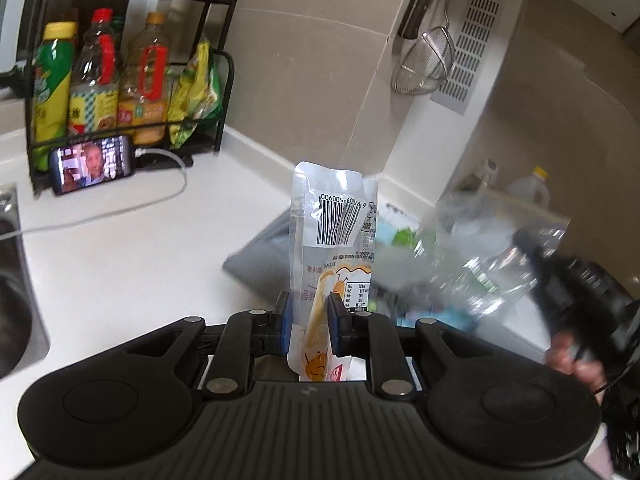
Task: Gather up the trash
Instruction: 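Carry the pouch in the left tool down over the blue bin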
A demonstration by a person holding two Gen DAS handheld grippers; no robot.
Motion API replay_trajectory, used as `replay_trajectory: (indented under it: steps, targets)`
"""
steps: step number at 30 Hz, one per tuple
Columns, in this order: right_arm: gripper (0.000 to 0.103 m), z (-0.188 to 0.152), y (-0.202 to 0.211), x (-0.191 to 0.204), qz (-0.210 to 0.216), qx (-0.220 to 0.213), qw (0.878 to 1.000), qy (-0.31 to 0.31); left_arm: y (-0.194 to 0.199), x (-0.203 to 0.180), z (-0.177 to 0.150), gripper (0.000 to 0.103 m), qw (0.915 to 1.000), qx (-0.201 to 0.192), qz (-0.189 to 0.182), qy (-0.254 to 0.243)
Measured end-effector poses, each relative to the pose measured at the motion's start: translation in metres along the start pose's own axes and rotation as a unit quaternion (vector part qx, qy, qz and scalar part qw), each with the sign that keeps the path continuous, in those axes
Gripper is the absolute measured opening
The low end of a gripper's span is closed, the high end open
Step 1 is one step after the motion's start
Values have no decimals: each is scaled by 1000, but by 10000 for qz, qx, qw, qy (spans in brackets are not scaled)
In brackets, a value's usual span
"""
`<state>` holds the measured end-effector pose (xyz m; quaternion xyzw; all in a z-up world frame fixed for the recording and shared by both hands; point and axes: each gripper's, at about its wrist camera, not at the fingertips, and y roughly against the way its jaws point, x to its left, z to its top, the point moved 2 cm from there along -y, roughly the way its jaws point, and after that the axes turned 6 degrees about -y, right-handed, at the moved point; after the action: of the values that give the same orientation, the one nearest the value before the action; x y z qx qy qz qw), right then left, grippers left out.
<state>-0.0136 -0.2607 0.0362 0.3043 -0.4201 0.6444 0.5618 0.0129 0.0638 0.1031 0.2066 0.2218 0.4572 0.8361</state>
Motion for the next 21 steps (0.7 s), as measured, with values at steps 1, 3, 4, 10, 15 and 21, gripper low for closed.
replay_trajectory:
  steps: [1,3,4,10,15,21]
  targets:
    - [3,-2,9,12,62,31,10000,72,6,3,-8,20,10000,24,-29,-1]
    - [3,-10,27,36,174,101,9995,235,19,8,-26,20,9999,70,-90,-20]
    - [3,-13,36,47,215,157,9992,313,24,10,-33,20,9999,84,-98,-41]
    - [3,-54,84,96,258,632,9955,661,52,22,-81,20,9995,229,-189,-65]
    - [3,-105,114,116,-129,1080,9878,1117,63,30,-121,20,9986,437,-269,123]
    - [2,-164,129,108,-766,1747,9733,1279,52,38,-159,20,9962,812,-210,244]
